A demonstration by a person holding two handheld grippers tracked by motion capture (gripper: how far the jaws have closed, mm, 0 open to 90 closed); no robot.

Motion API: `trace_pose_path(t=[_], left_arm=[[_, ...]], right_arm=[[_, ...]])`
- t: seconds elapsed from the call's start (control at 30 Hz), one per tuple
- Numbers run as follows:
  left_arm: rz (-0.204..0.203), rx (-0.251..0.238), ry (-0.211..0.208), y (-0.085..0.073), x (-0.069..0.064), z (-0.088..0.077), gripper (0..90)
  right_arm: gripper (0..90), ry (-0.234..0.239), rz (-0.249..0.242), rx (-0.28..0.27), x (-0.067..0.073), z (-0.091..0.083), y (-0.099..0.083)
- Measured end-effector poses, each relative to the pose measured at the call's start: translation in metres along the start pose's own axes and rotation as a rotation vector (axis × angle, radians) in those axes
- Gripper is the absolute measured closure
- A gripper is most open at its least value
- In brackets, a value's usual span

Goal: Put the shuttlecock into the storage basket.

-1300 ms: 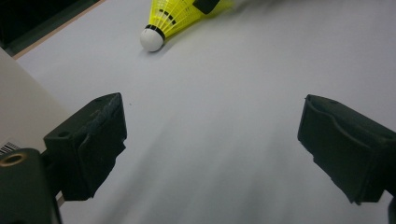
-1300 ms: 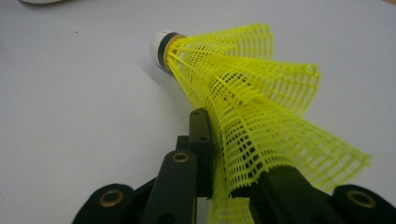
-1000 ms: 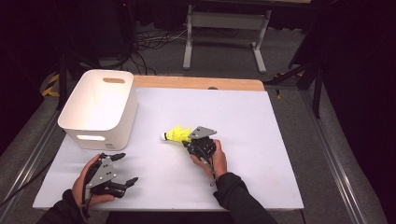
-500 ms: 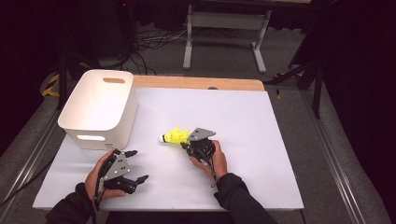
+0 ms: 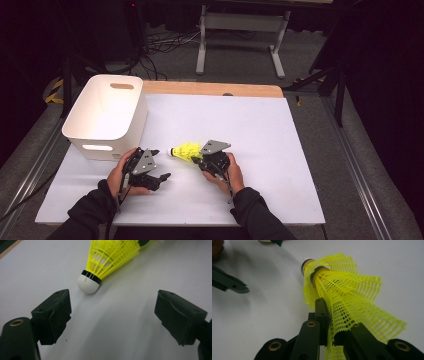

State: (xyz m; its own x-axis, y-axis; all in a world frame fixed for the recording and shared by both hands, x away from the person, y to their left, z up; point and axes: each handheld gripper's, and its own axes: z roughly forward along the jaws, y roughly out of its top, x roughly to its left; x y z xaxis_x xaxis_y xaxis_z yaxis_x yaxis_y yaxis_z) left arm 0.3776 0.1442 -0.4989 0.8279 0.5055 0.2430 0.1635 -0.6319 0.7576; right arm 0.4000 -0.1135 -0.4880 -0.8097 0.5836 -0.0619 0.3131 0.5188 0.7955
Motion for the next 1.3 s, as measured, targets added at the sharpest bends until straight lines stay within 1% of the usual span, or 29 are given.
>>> trace_pose_path(t=[0.03,0.07,0.1,0.17,0.2,0.23,0.27,0.3,0.33,0.37,0.4,0.43,0.5,0.57,0.6,0.67,0.7,0.77,0.8,0.87,0.93,1.0,1.07,1.1,1.13,1.17,1.23,1.27,1.3], left_arm=[[-0.004,0.012,-0.008,0.002,0.002,0.004,16.5],[0.002,0.023,-0.010,0.005,0.004,0.008,18.8],[0.001,0.024,-0.008,0.006,0.005,0.010,18.7],[-0.012,0.019,-0.028,0.009,0.008,0.013,18.6],[-0.010,0.013,-0.031,0.009,0.008,0.014,18.6],[-0.011,0.009,-0.038,0.010,0.007,0.013,18.3],[-0.013,0.003,-0.050,0.009,0.007,0.012,17.7],[-0.013,0.002,-0.053,0.009,0.007,0.011,17.0],[-0.011,-0.001,-0.056,0.009,0.007,0.010,16.6],[-0.011,-0.001,-0.056,0.009,0.007,0.010,16.5],[-0.016,-0.010,-0.068,0.008,0.008,0.008,16.5],[-0.021,-0.012,-0.071,0.008,0.008,0.008,16.4],[-0.032,-0.005,-0.091,0.005,0.007,0.009,17.3],[-0.014,0.021,-0.089,0.003,0.004,0.012,18.2],[-0.013,0.012,-0.086,0.003,0.004,0.011,18.2],[-0.033,-0.012,-0.092,0.003,0.004,0.009,19.1],[-0.039,-0.013,-0.094,0.002,0.005,0.009,19.2],[-0.047,-0.008,-0.097,0.001,0.006,0.009,19.2],[-0.047,-0.008,-0.097,0.001,0.006,0.009,19.2],[-0.057,-0.019,-0.099,0.001,0.006,0.008,19.0],[-0.064,-0.028,-0.101,0.000,0.007,0.008,18.5],[-0.074,-0.038,-0.108,0.000,0.009,0.006,18.5],[-0.071,-0.049,-0.109,-0.001,0.008,0.004,17.9],[-0.071,-0.049,-0.109,-0.001,0.008,0.004,17.6],[-0.067,-0.059,-0.118,-0.001,0.007,0.003,17.6],[-0.060,-0.067,-0.127,-0.001,0.006,0.002,15.4],[-0.033,-0.066,-0.126,-0.002,0.001,0.000,14.7],[-0.026,-0.069,-0.133,-0.002,0.000,0.000,13.7],[-0.026,-0.069,-0.133,-0.002,0.000,0.000,12.9]], right_arm=[[85.8,0.002,0.000,0.001,0.000,0.000,0.000],[85.1,0.004,0.001,-0.001,0.000,0.000,0.000],[83.7,0.004,0.002,-0.003,-0.001,0.000,0.000],[79.2,0.003,0.006,-0.006,-0.001,0.000,0.000],[76.9,0.009,0.005,-0.006,-0.001,0.000,0.000],[72.2,0.030,0.007,-0.006,-0.001,0.000,0.000],[64.5,0.056,0.012,-0.014,-0.002,0.000,0.001],[59.7,0.071,0.018,-0.007,-0.003,0.001,0.002],[57.1,0.070,0.012,0.006,-0.003,0.002,0.003],[57.1,0.070,0.012,0.006,-0.003,0.002,0.003],[54.2,0.069,0.005,0.017,-0.003,0.003,0.004],[47.4,0.053,-0.008,0.033,-0.001,0.007,0.006],[42.7,0.046,-0.013,0.038,0.000,0.011,0.008],[41.1,0.041,-0.011,0.046,0.000,0.014,0.011],[40.6,0.043,-0.005,0.043,0.000,0.014,0.011],[39.5,0.049,0.007,0.040,-0.001,0.012,0.012],[38.0,0.049,0.013,0.042,-0.001,0.011,0.012],[35.0,0.071,0.042,0.038,-0.002,0.007,0.011],[35.0,0.071,0.042,0.038,-0.002,0.007,0.011],[28.0,0.078,0.055,0.029,-0.003,0.002,0.012],[27.7,0.098,0.059,0.012,-0.002,0.000,0.013],[27.3,0.089,0.036,0.025,0.002,0.003,0.015],[26.2,0.080,0.025,0.041,0.005,0.010,0.017],[26.2,0.080,0.025,0.041,0.005,0.010,0.017],[25.9,0.068,0.020,0.052,0.007,0.014,0.018],[25.8,0.015,0.017,0.081,0.009,0.024,0.019],[30.3,-0.006,0.024,0.066,0.008,0.027,0.020],[34.0,-0.014,0.036,0.059,0.007,0.029,0.021],[34.0,-0.014,0.036,0.059,0.007,0.029,0.021]])
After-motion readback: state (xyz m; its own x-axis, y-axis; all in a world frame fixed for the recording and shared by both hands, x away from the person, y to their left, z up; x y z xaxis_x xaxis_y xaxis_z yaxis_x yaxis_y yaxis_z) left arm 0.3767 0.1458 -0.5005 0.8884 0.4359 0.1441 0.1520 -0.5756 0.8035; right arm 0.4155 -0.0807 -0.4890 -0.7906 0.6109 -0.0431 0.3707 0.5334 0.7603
